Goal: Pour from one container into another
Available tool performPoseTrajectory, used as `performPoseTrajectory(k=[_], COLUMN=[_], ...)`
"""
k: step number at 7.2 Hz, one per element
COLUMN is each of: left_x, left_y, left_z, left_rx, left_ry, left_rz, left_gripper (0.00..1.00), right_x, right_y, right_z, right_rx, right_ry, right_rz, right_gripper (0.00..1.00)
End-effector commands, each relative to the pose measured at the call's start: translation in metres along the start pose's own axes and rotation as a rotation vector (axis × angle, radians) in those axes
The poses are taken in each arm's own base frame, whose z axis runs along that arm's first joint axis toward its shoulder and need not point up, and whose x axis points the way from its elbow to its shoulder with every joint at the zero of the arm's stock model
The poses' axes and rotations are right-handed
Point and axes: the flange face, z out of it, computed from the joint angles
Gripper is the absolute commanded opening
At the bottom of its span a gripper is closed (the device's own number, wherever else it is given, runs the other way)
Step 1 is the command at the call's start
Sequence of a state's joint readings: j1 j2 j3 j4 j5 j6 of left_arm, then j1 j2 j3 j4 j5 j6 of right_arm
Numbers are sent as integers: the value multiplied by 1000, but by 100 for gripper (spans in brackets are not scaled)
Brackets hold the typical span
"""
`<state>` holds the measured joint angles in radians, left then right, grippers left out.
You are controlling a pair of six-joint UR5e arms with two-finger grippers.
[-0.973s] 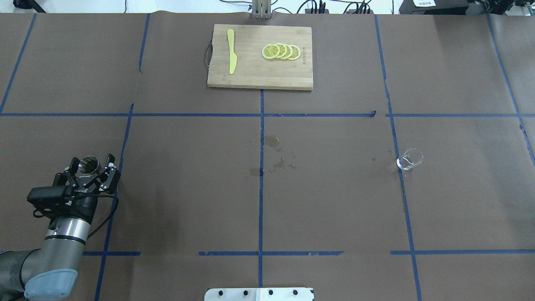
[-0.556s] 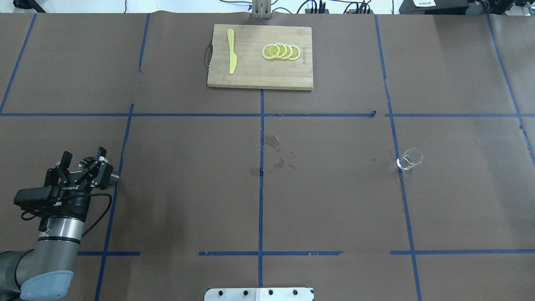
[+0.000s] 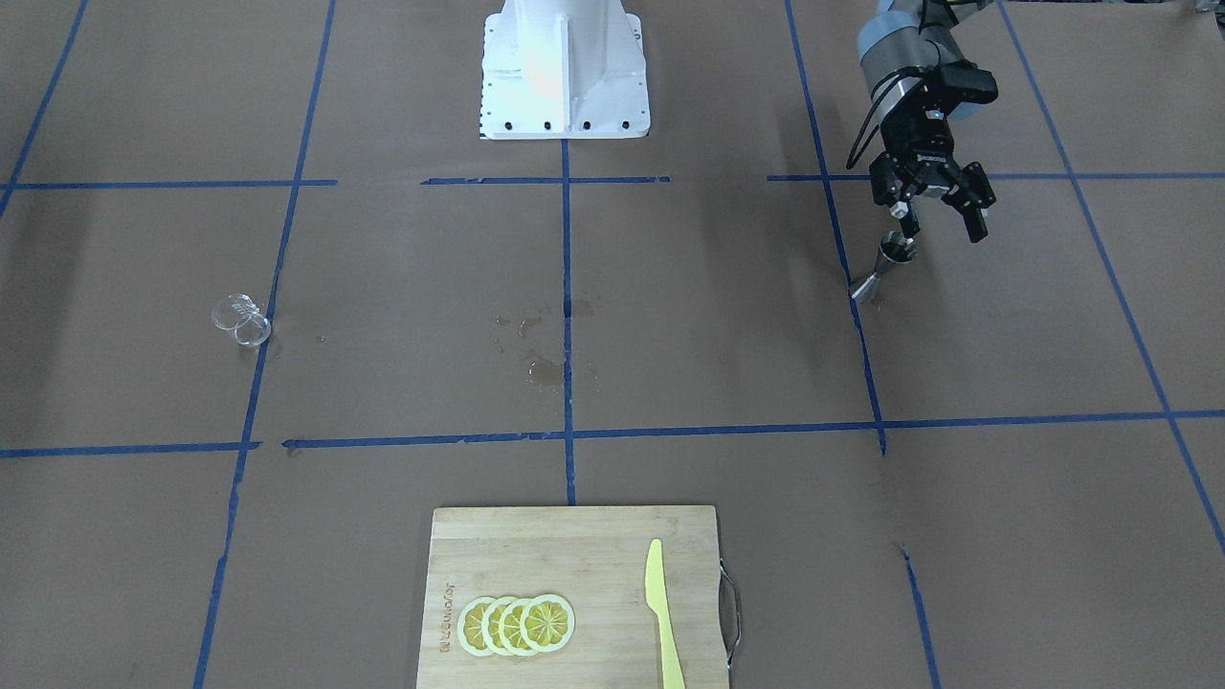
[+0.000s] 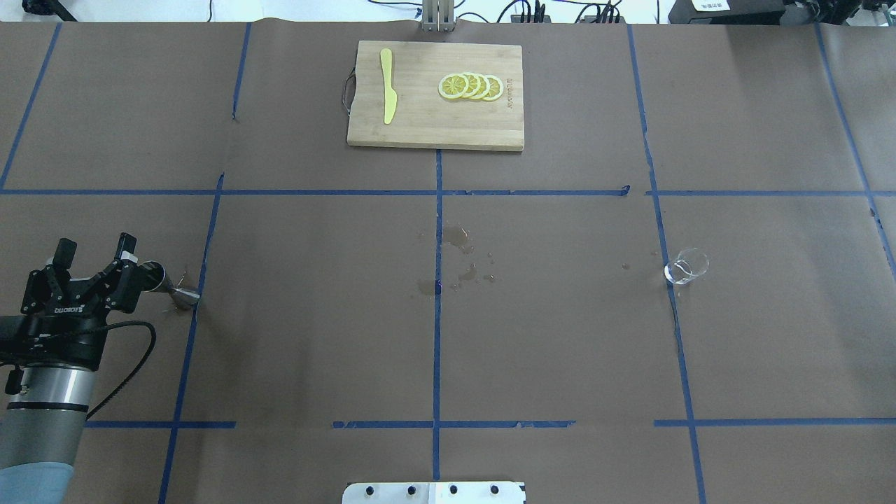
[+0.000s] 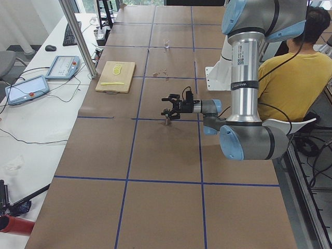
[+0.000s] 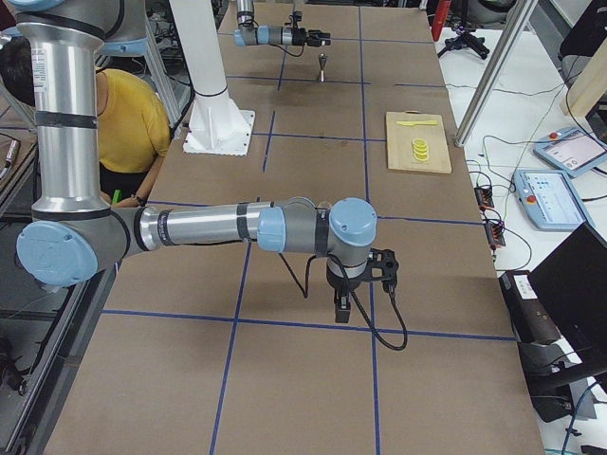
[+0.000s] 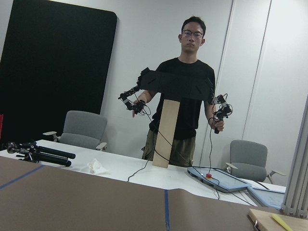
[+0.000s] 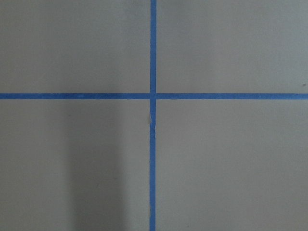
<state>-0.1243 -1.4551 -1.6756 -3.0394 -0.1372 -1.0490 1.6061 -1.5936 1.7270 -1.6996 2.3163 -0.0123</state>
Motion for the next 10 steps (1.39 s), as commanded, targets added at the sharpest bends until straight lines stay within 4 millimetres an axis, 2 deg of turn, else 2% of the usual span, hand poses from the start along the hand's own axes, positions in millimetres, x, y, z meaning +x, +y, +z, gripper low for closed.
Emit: performPoseTrajectory(k=[1,3,4,5,6,8,9,10], left_x=[-12,-2,2,17,47,129,186,228], left_y=[-26,-36,-48,-51,-55,-64,-68,-74], left_z=[-5,-1,12,15,17,21,22,21], left_rx=[-13,-65,-62,-59,-61,-54,-56,-68], left_ry=[93,220,244,239,238,254,268,289], left_rz=[101,123,175,202,210,157,127,119], left_gripper=[100,100,100,100,100,100,100,100], right_x=[-1,-1,-1,-1,0,2,2,3], right_y=[-1,-1,-2,-2,-2,-2,-2,0], right_z=[-1,-2,-1,-1,-1,2,2,3], right_rx=[2,3,2,2,1,-3,-3,-7], right_ry=[0,0,0,0,0,0,0,0], right_rz=[-1,-2,-1,-1,1,5,6,9], right_gripper=[100,100,100,100,100,100,100,100])
